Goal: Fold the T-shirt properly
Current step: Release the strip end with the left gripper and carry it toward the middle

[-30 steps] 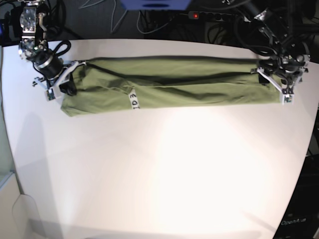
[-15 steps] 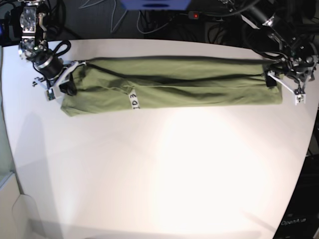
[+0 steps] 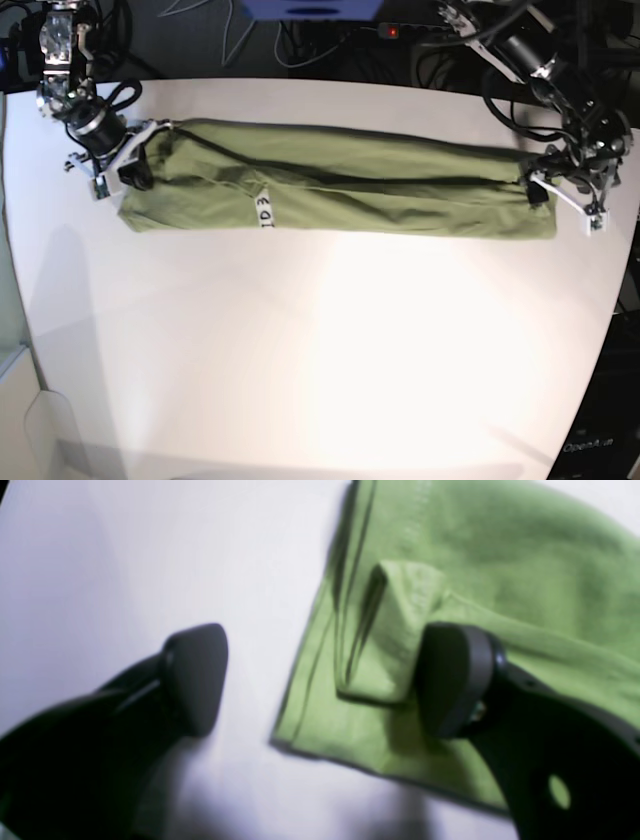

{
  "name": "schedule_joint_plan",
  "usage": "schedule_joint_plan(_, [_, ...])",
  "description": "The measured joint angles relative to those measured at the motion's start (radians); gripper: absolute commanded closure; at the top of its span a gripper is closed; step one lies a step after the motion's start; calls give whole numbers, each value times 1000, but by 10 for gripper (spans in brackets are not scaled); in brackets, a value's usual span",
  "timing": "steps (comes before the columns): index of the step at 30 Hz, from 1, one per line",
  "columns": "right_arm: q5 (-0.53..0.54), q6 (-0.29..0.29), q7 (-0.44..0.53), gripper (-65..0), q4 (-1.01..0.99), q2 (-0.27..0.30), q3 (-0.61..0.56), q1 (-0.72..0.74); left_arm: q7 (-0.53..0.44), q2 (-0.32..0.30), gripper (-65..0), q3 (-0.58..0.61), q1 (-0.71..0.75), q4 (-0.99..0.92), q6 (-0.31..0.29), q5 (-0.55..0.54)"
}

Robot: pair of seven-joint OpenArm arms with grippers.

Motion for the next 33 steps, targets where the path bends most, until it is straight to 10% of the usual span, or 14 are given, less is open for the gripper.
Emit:
schedule_joint_plan(11, [0, 0, 5, 0, 2, 2, 2, -6, -33, -2, -3, 49, -24, -65, -21, -34])
schedule_joint_plan(21, [0, 1, 5, 0, 2, 2, 1, -6, 103, 30, -23, 56, 1, 169, -28, 50])
schedule_joint_plan(33, [4, 0, 0, 0, 2, 2, 0, -4, 88, 165, -23, 483, 36, 454, -20, 310])
